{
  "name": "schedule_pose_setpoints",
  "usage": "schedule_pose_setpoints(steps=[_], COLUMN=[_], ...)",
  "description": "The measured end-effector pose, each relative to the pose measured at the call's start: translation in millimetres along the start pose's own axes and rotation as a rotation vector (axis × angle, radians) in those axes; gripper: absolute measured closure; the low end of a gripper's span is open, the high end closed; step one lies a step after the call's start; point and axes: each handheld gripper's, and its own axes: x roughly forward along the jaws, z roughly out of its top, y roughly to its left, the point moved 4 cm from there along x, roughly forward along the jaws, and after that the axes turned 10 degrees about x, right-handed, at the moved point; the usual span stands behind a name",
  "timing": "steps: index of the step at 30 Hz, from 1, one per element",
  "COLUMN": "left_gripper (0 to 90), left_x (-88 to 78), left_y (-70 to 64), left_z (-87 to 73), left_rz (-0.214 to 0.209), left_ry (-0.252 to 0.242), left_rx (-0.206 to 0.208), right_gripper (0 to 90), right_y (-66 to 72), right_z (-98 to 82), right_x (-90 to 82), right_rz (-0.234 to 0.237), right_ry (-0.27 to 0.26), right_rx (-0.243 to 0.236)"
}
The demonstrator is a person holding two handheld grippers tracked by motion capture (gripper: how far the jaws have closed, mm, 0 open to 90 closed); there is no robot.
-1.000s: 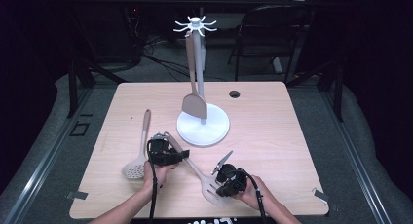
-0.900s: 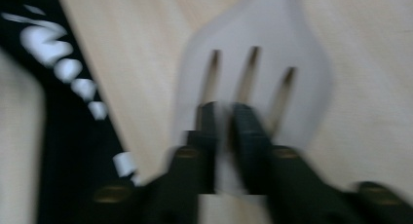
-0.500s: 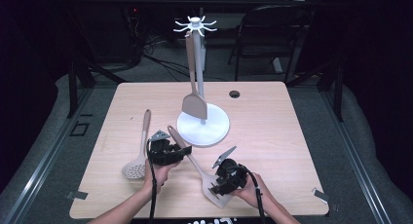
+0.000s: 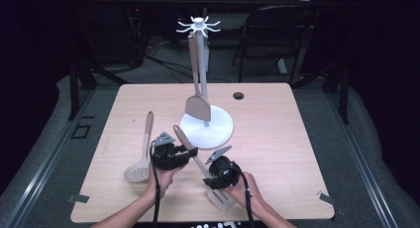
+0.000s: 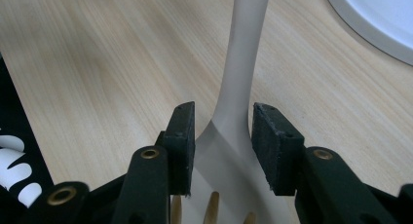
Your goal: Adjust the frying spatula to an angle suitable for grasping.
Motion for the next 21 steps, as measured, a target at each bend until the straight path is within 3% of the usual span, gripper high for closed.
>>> schedule_pose_setpoints(steps=[13, 16, 21], left_gripper=[62.1, 61.4, 64.5], left_x=[-0.4, 1.6, 4.2], left_y=[-17.8, -23.1, -27.3], left_z=[1.1, 0.1, -4.0], left_rz=[-0.079, -0.077, -0.060], left_ry=[-0.014, -0.005, -0.022], left_rx=[0.039, 0.050, 0.021], right_gripper=[72.8, 73.4, 73.7], right_y=[2.4, 1.8, 1.3], right_z=[1.6, 1.7, 1.5], right_x=[-9.0, -11.2, -12.3], right_rz=[-0.025, -0.025, -0.020], right_ry=[-0.050, -0.055, -0.067], right_rx=[0.014, 0.016, 0.020])
